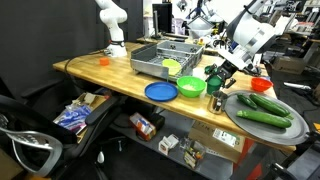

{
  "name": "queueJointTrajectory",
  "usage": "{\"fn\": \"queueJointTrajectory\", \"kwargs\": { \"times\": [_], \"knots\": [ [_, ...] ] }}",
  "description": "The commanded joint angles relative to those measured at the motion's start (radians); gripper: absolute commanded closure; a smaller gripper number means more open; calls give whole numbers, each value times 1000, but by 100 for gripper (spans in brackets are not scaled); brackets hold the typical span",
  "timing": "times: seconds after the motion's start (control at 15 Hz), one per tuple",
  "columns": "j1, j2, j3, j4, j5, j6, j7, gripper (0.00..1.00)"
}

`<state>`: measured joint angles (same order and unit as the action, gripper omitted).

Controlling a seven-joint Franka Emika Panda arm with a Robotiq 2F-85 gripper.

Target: Pick up the green cup from the table and pour its contents in the silver cup.

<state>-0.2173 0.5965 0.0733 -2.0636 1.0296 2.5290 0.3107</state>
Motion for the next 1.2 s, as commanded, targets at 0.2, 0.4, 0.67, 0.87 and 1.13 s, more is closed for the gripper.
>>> {"fn": "queueJointTrajectory", "kwargs": {
  "times": [0.2, 0.4, 0.67, 0.87, 1.13],
  "knots": [
    [35, 31, -55, 37, 78, -70, -37, 29],
    [41, 24, -64, 31, 103, -76, -40, 1],
    [46, 7, -76, 17, 128, -83, -55, 0],
    [50, -16, -82, 1, 147, -70, -73, 0],
    [60, -69, -88, -32, 174, -56, -113, 0]
  ]
}}
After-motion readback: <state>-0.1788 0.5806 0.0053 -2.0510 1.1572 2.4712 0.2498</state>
